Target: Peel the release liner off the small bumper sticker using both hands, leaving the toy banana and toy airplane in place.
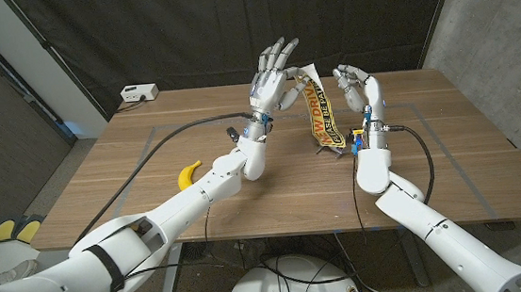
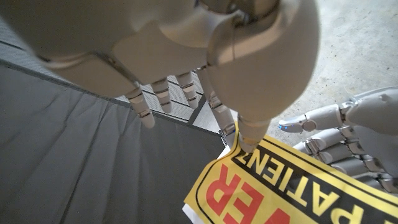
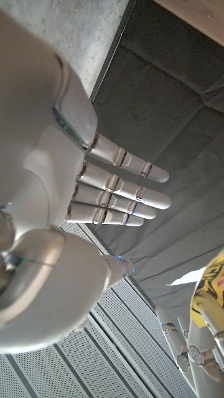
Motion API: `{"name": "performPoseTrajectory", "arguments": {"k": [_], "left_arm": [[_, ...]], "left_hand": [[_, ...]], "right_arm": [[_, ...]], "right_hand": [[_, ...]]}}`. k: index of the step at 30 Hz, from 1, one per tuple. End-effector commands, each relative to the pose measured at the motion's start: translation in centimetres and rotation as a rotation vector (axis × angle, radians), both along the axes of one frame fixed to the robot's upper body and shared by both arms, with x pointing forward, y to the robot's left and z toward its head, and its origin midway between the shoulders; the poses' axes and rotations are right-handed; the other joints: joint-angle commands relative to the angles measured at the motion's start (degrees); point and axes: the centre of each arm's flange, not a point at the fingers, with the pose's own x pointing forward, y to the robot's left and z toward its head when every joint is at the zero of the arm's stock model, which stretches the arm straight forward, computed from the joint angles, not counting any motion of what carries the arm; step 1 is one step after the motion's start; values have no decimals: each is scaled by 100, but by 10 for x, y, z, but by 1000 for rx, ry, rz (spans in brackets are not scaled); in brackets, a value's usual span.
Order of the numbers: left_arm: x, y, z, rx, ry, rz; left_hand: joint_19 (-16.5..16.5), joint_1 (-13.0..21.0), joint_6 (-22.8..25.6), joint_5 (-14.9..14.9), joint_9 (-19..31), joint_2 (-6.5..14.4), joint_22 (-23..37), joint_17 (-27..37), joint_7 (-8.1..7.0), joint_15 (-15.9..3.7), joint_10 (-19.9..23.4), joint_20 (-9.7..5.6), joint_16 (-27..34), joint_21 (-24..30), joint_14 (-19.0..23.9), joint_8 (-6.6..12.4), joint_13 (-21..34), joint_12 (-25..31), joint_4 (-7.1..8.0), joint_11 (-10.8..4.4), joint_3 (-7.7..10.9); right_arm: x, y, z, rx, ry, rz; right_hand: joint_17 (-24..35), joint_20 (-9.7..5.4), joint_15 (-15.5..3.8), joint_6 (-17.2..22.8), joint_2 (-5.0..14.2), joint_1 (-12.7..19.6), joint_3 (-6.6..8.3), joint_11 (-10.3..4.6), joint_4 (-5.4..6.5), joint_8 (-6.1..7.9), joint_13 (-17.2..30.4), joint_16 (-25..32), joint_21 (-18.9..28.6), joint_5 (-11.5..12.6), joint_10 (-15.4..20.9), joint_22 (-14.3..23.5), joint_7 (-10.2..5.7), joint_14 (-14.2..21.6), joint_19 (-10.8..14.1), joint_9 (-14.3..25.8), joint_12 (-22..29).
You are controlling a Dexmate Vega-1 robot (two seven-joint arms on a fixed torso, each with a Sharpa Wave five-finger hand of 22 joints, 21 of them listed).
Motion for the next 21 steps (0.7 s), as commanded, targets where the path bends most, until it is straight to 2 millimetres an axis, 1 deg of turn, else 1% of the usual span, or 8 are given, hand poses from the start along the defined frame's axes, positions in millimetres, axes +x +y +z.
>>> {"name": "performPoseTrajectory", "arguments": {"k": [1,4,5,8,11,14,15,21], "left_arm": [[5,0,0,-50,59,-64],[7,-1,0,-53,73,-80],[7,-1,1,-55,80,-86],[9,0,1,-51,110,-112],[11,0,4,-31,150,-146],[13,-2,10,10,210,-180],[13,-3,11,17,214,-184],[12,-10,15,74,205,-188]], "left_hand": [[-402,29,358,70,59,84,9,52,-385,105,-89,24,-61,-175,-168,43,87,-10,32,29,-51],[-500,25,334,92,75,108,14,82,-384,181,-113,26,-71,-248,-247,49,130,0,50,135,-70],[-558,19,315,109,88,118,20,108,-384,211,-22,28,-33,-300,-204,55,170,57,66,223,-91],[-603,12,306,137,106,131,31,148,-384,223,44,29,8,-360,-170,72,233,118,86,373,-122],[-602,12,305,149,112,132,36,162,-385,256,45,29,20,-376,-166,78,256,131,91,399,-136],[-593,15,294,163,116,123,40,173,-386,265,59,29,31,-386,-161,79,275,146,92,390,-151],[-577,25,277,188,122,110,46,187,-387,264,33,28,31,-401,-191,79,303,149,91,278,-173],[-547,41,251,230,130,102,54,208,-387,225,27,28,47,-417,-199,78,343,167,92,175,-201]], "right_arm": [[1,1,0,-17,7,-15],[-1,1,-1,-12,9,-36],[-1,0,-1,-10,9,-45],[-4,0,-3,-7,21,-77],[-9,2,-3,-1,36,-123],[-13,5,-3,5,43,-171],[-14,6,-3,9,49,-185],[-20,9,-3,17,61,-268]], "right_hand": [[-21,9,-110,-78,-40,4,-3,-43,-45,27,-24,-64,19,34,-39,-9,8,-44,-47,10,-27],[-34,13,-101,-159,-105,-41,-34,-57,-53,16,-48,-118,25,34,-90,-19,1,-112,-64,5,-65],[-32,16,-104,-169,-148,-110,-75,-57,-33,25,-60,-129,22,31,-129,-25,-5,-127,-88,3,-91],[-24,44,-80,-328,-335,-288,-212,-72,-9,7,-98,-177,9,49,-209,-45,-1,-210,-174,-3,-151],[13,75,-95,-444,-446,-367,-297,-69,-11,0,-101,-190,-13,86,-313,-59,45,-299,-263,-5,-193],[58,102,-94,-519,-548,-437,-380,-61,-9,-2,-81,-181,-45,121,-357,-70,83,-357,-370,-6,-193],[64,107,-97,-526,-576,-458,-402,-59,-6,2,-77,-180,-46,127,-355,-73,81,-367,-374,-6,-188],[130,109,-91,-414,-615,-447,-447,-72,-27,69,-44,-112,-34,191,-192,-87,86,-315,-367,-5,-91]]}}
